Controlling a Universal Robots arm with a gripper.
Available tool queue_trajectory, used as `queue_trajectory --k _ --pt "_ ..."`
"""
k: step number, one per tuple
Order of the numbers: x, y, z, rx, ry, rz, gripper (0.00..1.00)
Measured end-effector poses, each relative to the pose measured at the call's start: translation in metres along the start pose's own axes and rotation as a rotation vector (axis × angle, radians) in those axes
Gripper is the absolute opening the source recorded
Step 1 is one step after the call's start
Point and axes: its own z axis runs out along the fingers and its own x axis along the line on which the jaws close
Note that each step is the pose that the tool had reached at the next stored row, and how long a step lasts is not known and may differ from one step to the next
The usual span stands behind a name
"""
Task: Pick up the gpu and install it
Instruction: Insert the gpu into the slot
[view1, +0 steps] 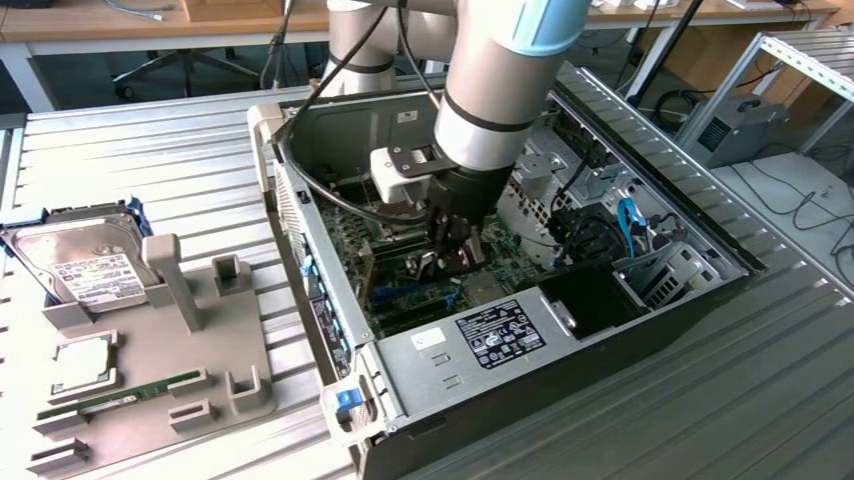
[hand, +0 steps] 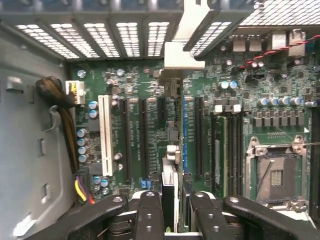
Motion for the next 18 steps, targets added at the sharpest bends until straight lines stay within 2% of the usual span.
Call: queue_trajectory --k 10,18 --pt "-0.012 0.008 0.0008 -0.0001 -0.0001 -0.003 0.26" --pt "-0.018 0.0097 0.0014 -0.0038 0.0016 -0.07 0.26"
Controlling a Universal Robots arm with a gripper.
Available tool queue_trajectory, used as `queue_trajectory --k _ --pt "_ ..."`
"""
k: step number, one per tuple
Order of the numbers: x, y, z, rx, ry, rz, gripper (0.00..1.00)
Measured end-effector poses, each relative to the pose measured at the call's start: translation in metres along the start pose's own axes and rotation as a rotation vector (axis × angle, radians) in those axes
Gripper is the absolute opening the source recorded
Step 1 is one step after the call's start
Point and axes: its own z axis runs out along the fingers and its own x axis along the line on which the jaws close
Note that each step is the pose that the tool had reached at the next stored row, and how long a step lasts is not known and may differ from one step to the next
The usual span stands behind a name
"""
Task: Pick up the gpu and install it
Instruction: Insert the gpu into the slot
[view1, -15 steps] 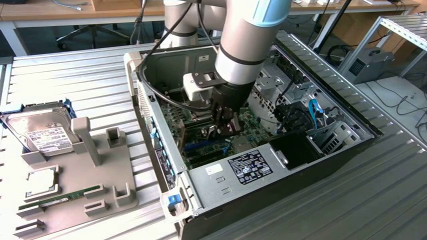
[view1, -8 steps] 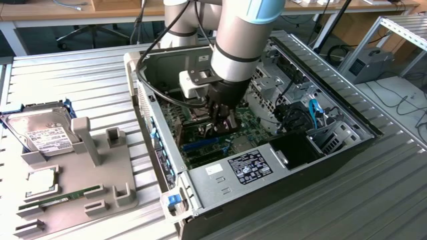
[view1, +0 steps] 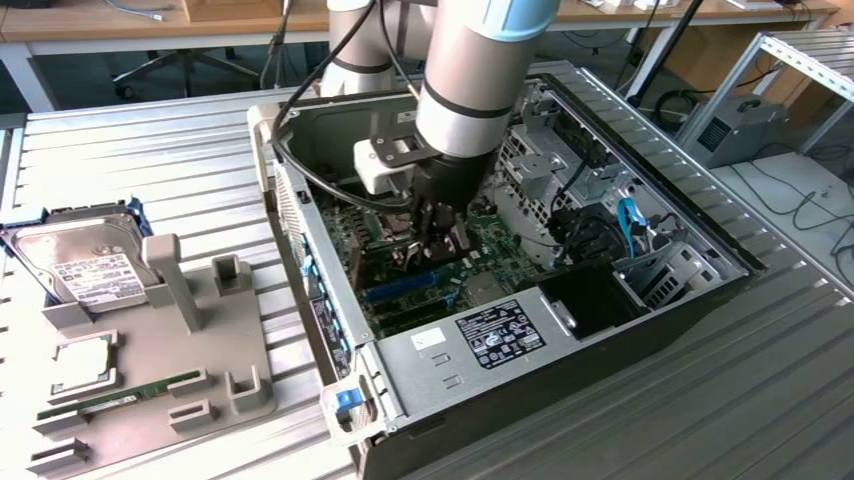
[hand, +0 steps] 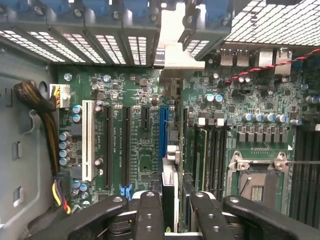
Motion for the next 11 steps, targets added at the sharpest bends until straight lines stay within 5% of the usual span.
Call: queue_trajectory --k 3,6,7,8,10,11 --pt "-0.001 0.0021 0.0002 -0.0006 0.0156 0.0 0.26" --pt "-0.003 0.0025 0.0003 -0.0023 0.0629 0.0 0.26" --pt "-0.004 0.0026 0.0005 -0.0026 0.0741 0.0 0.26" --pt "-0.005 0.0043 0.0006 -0.0026 0.0736 0.0 0.26" --pt "-0.005 0.0103 0.0014 -0.002 0.055 0.0 0.26" --pt "-0.005 0.0111 0.0015 -0.0019 0.0517 0.0 0.26"
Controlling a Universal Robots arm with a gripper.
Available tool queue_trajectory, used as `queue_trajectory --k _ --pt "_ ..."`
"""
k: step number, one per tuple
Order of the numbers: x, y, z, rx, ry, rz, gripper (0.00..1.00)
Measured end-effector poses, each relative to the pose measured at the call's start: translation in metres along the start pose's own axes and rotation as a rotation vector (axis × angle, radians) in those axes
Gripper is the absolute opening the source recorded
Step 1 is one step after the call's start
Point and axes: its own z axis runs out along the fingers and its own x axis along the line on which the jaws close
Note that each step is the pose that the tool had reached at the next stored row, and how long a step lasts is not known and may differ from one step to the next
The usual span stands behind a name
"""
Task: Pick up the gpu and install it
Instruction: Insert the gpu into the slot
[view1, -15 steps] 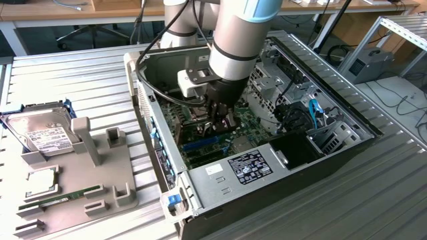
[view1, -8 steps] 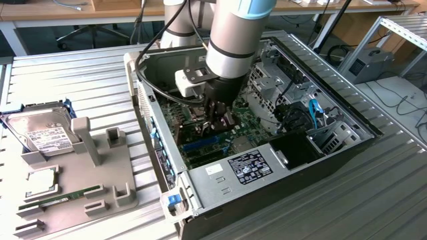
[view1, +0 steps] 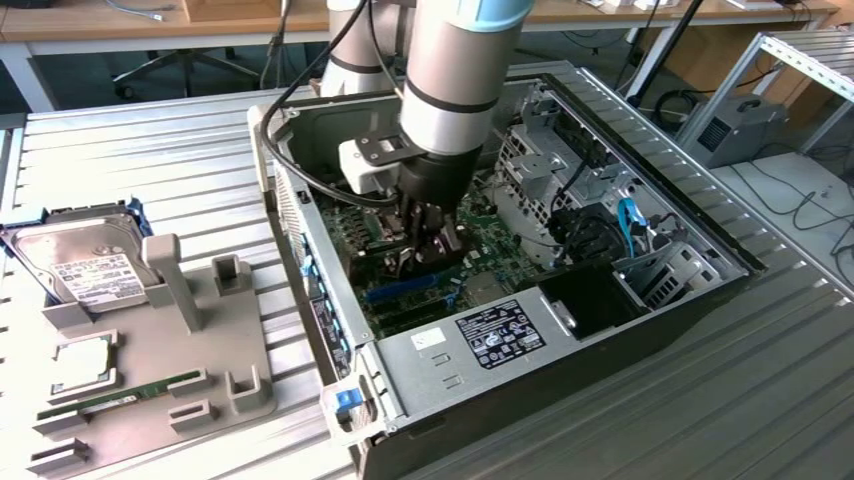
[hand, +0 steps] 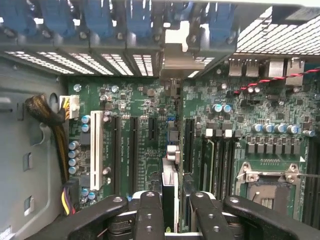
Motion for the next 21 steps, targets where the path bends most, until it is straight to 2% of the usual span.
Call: queue_trajectory --k 2,5,10,21 --pt "-0.0001 0.0024 0.0003 0.0003 -0.0055 0.0 0.26" --pt "-0.0002 0.0049 0.0011 0.0005 -0.0075 0.0 0.26" --pt "-0.0003 0.0078 0.0029 0.0003 -0.0074 0.0 0.26" --pt "-0.0003 0.0086 0.006 0.0003 -0.0075 0.0 0.26"
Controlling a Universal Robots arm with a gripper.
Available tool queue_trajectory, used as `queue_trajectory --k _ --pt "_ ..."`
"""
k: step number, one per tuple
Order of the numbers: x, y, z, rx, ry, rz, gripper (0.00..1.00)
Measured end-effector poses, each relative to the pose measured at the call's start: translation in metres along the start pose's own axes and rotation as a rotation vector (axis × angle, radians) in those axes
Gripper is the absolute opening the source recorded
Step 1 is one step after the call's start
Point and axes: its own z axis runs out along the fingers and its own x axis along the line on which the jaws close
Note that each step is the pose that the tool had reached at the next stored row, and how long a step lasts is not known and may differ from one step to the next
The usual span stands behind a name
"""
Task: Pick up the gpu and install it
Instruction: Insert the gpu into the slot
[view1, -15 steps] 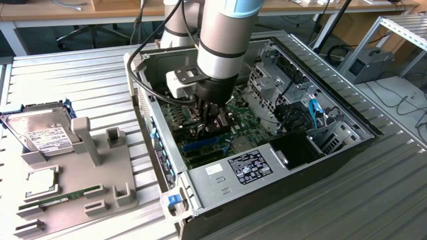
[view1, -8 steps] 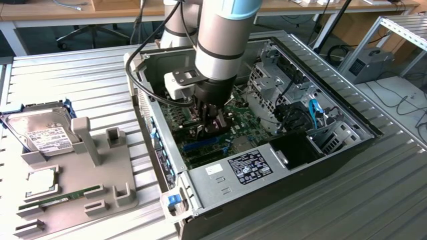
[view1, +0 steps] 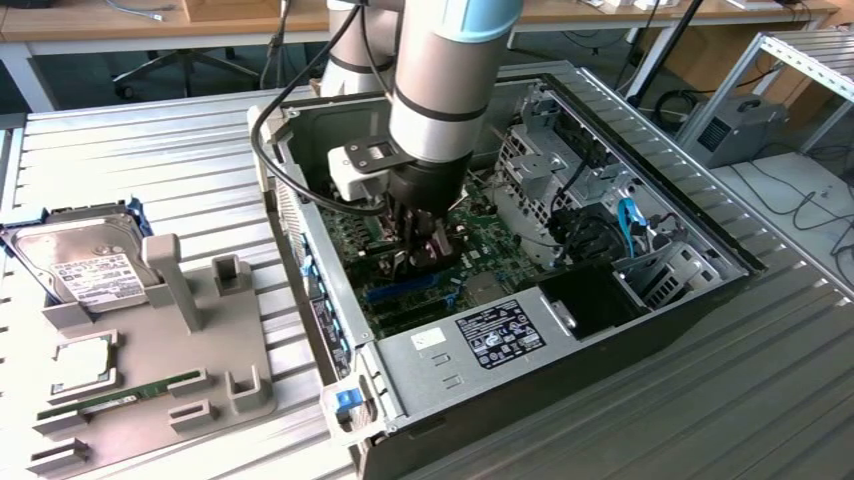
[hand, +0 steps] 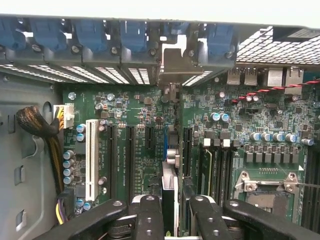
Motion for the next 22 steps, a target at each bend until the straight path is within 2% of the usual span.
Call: queue_trajectory --k 6,10,22 --pt "0.0001 0.0 0.003 0.0002 -0.0001 0.0 0.26" --pt "0.0002 0.0044 0.005 0.0001 0.0 0.0 0.26" --pt "0.0014 0.0049 0.01 -0.0003 0.0004 0.0 0.26"
